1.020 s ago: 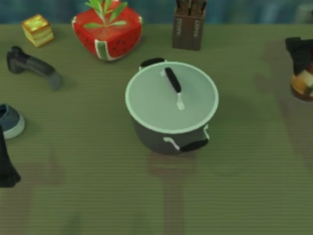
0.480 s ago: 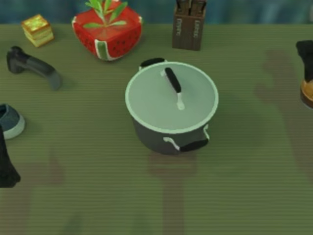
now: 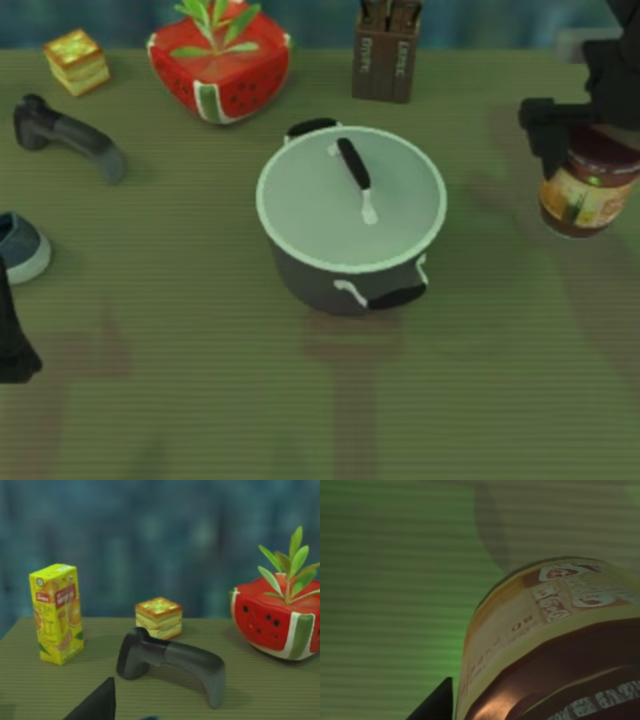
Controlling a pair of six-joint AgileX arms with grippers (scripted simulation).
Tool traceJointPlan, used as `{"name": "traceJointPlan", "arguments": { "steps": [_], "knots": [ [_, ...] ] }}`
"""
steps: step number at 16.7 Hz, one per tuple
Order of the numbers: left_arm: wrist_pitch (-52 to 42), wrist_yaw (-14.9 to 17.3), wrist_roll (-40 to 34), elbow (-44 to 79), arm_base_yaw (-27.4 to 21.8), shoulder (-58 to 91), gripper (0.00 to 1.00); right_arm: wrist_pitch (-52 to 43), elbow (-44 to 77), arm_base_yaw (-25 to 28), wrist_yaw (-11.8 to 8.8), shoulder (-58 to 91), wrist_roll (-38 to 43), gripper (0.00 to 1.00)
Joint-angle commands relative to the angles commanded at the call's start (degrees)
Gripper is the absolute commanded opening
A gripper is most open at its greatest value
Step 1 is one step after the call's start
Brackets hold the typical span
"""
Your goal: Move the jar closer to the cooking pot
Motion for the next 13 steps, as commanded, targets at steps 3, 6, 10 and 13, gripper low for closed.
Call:
{"name": "traceJointPlan", "arguments": {
  "steps": [3, 6, 10, 13],
  "knots": [
    [0.0, 0.0, 0.0, 0.0, 0.0, 0.0, 1.00, 2.3, -0.6, 4.3, 0.7, 1.7, 6.5, 0.00],
    [0.0, 0.0, 0.0, 0.0, 0.0, 0.0, 1.00, 3.1, -0.8, 5.7, 0.9, 2.2, 8.2, 0.00],
    [0.0, 0.0, 0.0, 0.0, 0.0, 0.0, 1.00, 3.2, -0.9, 5.5, 0.8, 2.0, 8.2, 0.00],
    [0.0, 0.0, 0.0, 0.0, 0.0, 0.0, 1.00, 6.8, -3.4, 5.5, 0.8, 3.0, 8.2, 0.00]
  ]
}}
